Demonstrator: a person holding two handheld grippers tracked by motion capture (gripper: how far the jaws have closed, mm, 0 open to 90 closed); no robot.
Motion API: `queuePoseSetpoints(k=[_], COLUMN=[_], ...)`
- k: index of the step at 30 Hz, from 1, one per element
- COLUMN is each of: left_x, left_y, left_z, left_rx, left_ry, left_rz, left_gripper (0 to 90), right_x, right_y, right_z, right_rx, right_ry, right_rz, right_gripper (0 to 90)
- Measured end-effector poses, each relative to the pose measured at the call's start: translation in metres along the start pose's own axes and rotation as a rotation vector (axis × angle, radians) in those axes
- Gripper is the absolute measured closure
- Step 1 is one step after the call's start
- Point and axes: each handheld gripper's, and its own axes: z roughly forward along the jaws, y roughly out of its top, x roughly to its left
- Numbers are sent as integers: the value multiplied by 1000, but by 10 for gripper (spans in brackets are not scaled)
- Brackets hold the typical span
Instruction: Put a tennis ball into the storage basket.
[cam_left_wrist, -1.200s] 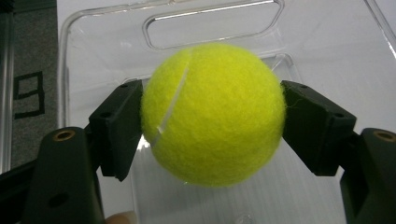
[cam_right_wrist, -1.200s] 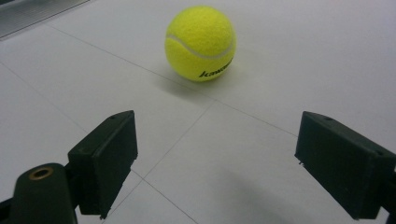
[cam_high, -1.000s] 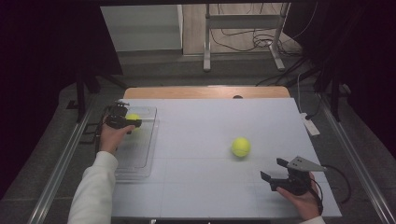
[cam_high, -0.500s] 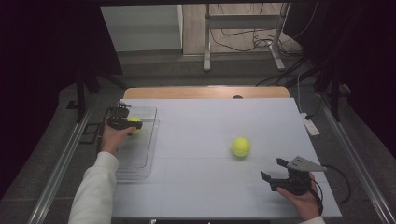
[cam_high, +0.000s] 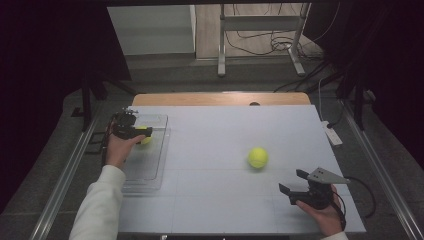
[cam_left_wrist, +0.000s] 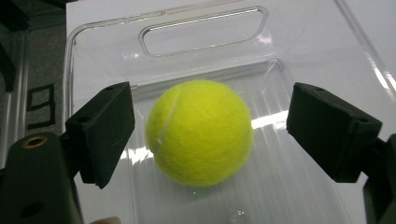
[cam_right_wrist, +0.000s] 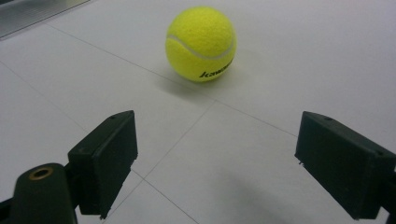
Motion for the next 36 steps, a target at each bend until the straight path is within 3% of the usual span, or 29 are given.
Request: queuePoseSetpoints(k=[3,12,22,32,36], left_x=[-2,-14,-34,-46,-49], left_y=[-5,-18,-29,-37,-41], left_z=[-6,-28,-50,-66,-72], left_rx=[-30,-116,-188,-258,-286], left_ry=[-11,-141,-212,-291,-344], left_rz=[12,37,89,103,96], left_gripper=[167,170,173,174,175], right_x=[0,-2,-7,-6,-5], right_y=[0,0,-2,-1,1], right_z=[0,1,1,2,6], right_rx=[1,-2,0,2,7], right_ry=[-1,0,-4,-9,-6], right_rz=[-1,16,39,35,29], right_gripper=[130,130,131,130,130])
